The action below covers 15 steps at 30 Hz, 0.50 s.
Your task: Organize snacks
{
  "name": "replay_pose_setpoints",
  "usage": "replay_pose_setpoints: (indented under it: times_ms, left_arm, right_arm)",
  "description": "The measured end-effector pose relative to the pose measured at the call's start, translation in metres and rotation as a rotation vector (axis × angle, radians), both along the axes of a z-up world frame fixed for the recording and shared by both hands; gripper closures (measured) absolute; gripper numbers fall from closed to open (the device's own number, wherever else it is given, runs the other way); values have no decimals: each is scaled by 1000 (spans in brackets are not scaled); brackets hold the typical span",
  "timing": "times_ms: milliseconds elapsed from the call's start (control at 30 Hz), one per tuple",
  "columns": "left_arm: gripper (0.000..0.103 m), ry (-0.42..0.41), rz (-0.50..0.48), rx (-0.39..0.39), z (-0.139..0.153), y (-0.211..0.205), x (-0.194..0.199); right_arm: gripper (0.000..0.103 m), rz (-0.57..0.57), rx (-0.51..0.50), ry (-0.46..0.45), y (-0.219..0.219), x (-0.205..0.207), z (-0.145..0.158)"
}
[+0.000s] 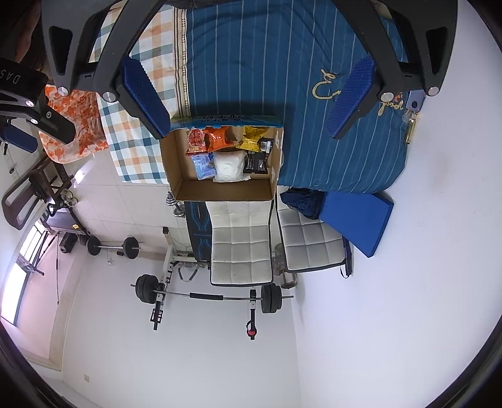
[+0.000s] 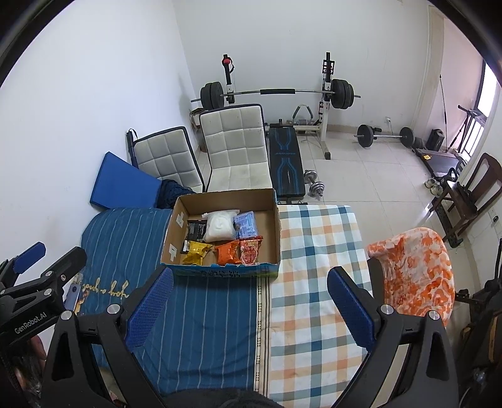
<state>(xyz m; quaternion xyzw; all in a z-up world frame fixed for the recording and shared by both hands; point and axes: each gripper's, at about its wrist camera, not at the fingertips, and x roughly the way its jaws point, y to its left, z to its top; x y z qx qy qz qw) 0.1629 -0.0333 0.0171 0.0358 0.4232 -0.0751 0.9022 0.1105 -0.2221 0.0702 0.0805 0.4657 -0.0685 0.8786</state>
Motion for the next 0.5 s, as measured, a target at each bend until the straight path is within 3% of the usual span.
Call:
replay_pose_setpoints:
  times_ms: [500]
  left_arm:
    - [0,10,10,11,-9,-1,-4]
  right_arm:
    - [3,-6,-58,-7,9,-7,-7]
